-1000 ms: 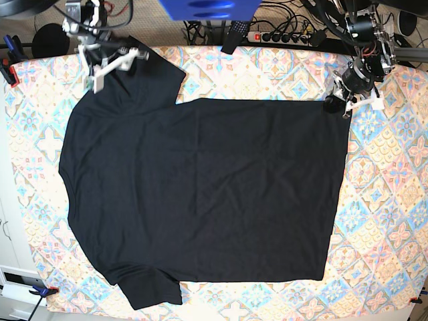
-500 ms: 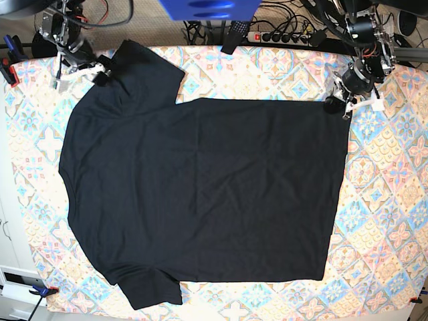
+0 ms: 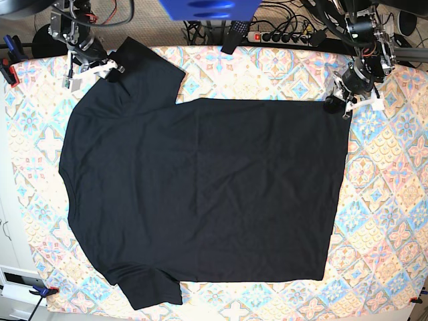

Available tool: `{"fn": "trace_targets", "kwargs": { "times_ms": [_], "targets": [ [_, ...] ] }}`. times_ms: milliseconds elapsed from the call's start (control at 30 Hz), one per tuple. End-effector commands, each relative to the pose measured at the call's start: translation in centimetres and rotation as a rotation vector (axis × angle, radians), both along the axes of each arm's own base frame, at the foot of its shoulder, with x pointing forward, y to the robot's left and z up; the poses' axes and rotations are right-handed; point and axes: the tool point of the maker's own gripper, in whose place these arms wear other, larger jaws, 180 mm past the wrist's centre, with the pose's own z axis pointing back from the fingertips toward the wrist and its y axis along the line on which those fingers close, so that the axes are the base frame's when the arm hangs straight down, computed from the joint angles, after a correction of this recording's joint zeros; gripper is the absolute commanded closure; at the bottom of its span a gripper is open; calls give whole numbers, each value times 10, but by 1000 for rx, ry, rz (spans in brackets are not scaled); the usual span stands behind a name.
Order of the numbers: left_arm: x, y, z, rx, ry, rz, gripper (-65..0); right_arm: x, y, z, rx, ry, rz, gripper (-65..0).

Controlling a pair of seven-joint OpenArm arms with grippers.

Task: Fold the T-shirt properly
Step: 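Pull both shoulder corners away from the hem to straighten the shirt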

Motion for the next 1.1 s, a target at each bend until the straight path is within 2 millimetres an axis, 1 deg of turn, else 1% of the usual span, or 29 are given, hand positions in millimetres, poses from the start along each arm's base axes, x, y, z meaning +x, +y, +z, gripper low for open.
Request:
{"fn": "trace_targets", "kwargs": {
  "times_ms": [0,133,267,333,400,467,567,600,633,733,800,867,1067],
  "targets": [
    [6,5,8,9,-28,-1,0,-7,13,-2,42,29,32,-307],
    [6,5,8,10,-29,0,0,-8,26,-4,61,35,59,-303],
    [6,4,7,8,-28,1,0,-8,30,-4,68,37,69,-302],
    [6,4,7,8,-28,1,0,-8,31,-4,69,36,68,-273],
    [6,4,8,4,-29,0,0,-9,31,-3,69,35,67,-210],
    [5,4,8,5,-27,-2,0,-9,29,-3,67,35,64,-120],
    [-4,5,4,6,-9,-2,0,-10,28,-3,65,35,62,-7],
    [-5,5,4,7,-7,-3,0,-12,27,-3,63,39,59,0],
    [-7,4,2,9,1,-7,0,-18,24,-4,58,51,52,0],
    [-21,4,-3,10,32,-11,0,-32,1,-2,22,71,2,0],
    [-29,3,-7,10,50,-13,0,-46,-13,-2,-3,93,-29,0],
    [-39,3,-10,10,72,-13,0,-55,-24,0,-22,105,-50,0],
    [-74,3,-20,10,144,-14,0,-68,-37,16,-63,101,-60,0]
  ]
}}
